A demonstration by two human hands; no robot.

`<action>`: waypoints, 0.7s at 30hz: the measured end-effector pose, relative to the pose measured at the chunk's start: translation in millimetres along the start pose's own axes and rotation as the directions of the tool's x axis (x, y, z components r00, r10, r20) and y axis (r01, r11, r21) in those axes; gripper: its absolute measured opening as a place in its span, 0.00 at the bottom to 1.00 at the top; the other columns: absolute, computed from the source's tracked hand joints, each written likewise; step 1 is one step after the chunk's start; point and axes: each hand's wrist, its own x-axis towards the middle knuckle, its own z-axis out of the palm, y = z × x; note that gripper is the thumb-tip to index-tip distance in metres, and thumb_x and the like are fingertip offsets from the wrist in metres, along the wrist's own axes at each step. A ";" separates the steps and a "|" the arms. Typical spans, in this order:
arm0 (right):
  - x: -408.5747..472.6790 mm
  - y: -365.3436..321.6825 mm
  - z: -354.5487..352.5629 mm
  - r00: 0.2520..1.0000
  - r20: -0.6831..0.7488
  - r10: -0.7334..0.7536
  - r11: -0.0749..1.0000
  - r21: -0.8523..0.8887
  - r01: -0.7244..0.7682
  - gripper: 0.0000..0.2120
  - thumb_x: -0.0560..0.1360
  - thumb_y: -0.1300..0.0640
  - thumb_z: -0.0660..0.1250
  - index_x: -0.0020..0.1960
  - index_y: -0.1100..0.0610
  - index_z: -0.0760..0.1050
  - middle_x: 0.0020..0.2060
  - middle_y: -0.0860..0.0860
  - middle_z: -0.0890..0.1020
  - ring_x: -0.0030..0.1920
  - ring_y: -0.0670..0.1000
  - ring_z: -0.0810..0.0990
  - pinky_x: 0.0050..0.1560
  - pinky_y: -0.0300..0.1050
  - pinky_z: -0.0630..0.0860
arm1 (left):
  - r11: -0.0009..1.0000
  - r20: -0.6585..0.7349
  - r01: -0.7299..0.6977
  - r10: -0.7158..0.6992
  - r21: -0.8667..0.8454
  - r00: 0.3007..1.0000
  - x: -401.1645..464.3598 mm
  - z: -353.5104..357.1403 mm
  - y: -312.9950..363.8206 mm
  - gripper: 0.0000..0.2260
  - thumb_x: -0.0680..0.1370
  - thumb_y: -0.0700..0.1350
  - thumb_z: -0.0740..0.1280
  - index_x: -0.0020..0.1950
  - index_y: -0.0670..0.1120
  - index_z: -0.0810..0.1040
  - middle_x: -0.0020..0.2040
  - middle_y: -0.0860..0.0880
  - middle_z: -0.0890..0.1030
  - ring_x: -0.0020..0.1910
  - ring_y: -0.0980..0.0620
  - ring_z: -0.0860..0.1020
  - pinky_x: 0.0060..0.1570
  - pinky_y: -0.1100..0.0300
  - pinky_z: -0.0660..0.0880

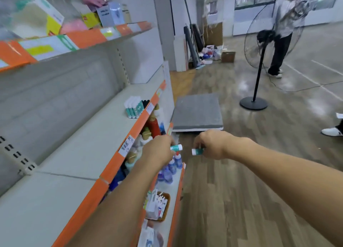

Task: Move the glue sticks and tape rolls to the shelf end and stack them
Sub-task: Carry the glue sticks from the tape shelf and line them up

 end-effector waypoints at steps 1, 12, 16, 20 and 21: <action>12.0 16.0 -6.2 1.000 0.007 -0.009 1.000 -0.017 0.010 0.16 0.75 0.58 0.66 0.61 0.49 0.79 0.56 0.50 0.82 0.55 0.55 0.80 0.51 0.45 0.77 | 1.000 -0.003 0.013 -0.014 -0.010 1.000 16.7 -0.7 6.6 0.08 0.76 0.47 0.70 0.54 0.53 0.80 0.49 0.50 0.82 0.47 0.48 0.80 0.47 0.52 0.78; 136.2 117.9 -54.8 0.993 -0.001 -0.118 0.990 -0.072 0.117 0.17 0.75 0.57 0.67 0.64 0.49 0.78 0.59 0.52 0.81 0.59 0.56 0.79 0.58 0.49 0.76 | 0.992 -0.046 0.108 -0.111 -0.060 0.993 156.8 -9.8 32.1 0.07 0.78 0.46 0.67 0.56 0.55 0.79 0.51 0.51 0.82 0.48 0.50 0.79 0.45 0.55 0.76; 194.8 130.9 -61.8 0.986 -0.023 -0.165 0.985 -0.060 0.163 0.18 0.74 0.57 0.68 0.63 0.48 0.77 0.59 0.50 0.80 0.58 0.55 0.79 0.56 0.44 0.74 | 0.989 -0.062 0.146 -0.148 -0.033 0.987 200.9 -16.1 14.0 0.08 0.78 0.45 0.66 0.55 0.55 0.79 0.52 0.51 0.81 0.49 0.50 0.78 0.40 0.58 0.71; 249.5 140.3 -76.1 0.971 -0.080 -0.224 0.974 -0.033 0.222 0.17 0.76 0.58 0.66 0.64 0.50 0.77 0.59 0.51 0.80 0.58 0.54 0.78 0.59 0.48 0.76 | 0.987 -0.069 0.157 -0.158 -0.019 0.985 254.2 -15.3 -5.9 0.08 0.77 0.46 0.68 0.56 0.52 0.79 0.54 0.50 0.80 0.51 0.49 0.78 0.48 0.53 0.76; 260.7 142.6 -79.6 0.968 -0.083 -0.235 0.972 -0.030 0.233 0.16 0.76 0.58 0.66 0.64 0.50 0.77 0.58 0.51 0.80 0.57 0.54 0.78 0.59 0.49 0.76 | 0.987 -0.060 0.159 -0.160 -0.019 0.985 267.5 -15.1 -9.3 0.08 0.77 0.46 0.68 0.56 0.52 0.79 0.54 0.50 0.80 0.51 0.49 0.78 0.50 0.52 0.77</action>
